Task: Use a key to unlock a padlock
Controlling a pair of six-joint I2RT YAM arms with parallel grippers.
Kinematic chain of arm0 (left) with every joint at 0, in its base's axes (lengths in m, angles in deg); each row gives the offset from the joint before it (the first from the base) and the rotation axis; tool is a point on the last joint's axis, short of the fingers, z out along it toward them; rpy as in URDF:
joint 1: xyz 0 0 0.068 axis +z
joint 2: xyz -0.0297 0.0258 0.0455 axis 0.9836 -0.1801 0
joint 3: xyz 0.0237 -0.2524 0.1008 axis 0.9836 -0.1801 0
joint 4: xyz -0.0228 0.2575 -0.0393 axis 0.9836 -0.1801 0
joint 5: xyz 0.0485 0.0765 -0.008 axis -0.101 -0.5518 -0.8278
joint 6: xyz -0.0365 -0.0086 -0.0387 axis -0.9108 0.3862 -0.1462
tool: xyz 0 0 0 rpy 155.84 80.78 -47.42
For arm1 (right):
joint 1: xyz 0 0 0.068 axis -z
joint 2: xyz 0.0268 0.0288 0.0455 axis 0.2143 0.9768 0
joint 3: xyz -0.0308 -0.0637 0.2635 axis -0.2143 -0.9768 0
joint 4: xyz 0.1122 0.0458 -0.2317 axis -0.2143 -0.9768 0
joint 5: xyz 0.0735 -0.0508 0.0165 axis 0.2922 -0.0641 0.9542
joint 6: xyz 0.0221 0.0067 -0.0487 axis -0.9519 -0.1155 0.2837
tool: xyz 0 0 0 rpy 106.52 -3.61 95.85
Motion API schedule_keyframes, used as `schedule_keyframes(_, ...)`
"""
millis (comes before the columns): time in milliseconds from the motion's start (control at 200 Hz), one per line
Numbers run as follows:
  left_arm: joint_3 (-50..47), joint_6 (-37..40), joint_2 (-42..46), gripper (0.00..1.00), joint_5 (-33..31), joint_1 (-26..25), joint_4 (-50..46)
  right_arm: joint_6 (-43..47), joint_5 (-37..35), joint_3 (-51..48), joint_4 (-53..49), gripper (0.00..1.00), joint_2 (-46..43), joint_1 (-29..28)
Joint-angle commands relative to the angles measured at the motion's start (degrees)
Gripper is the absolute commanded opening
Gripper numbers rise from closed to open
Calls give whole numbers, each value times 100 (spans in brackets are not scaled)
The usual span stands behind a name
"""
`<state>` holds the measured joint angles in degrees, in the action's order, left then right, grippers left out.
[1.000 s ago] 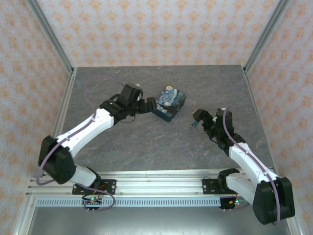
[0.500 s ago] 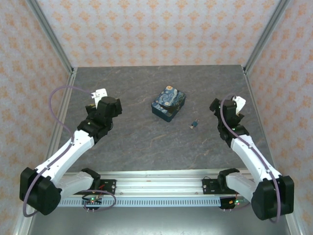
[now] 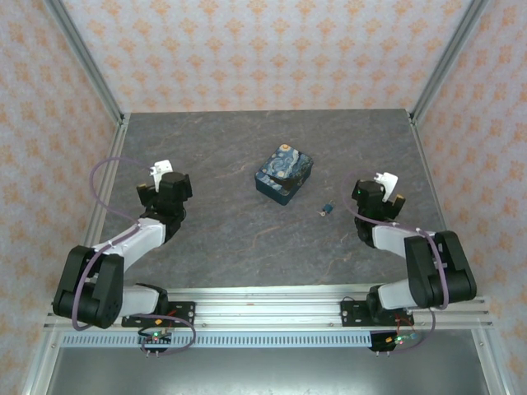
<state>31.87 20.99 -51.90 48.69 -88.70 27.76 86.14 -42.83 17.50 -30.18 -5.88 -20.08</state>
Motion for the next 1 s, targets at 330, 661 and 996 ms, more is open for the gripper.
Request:
schedule_keyframes(330,-925,583,-393,100,1209,585,2354,348,1396,-43,1415,99,701,440)
schedule_keyframes(661,-778,778,-1138,100,1609,595,2733,224,1411,-159,1569,99,668,533)
schedule_keyframes(996,-760,781,-1150,100,1609,596,2706,444,1930,80,1231,99,757,533)
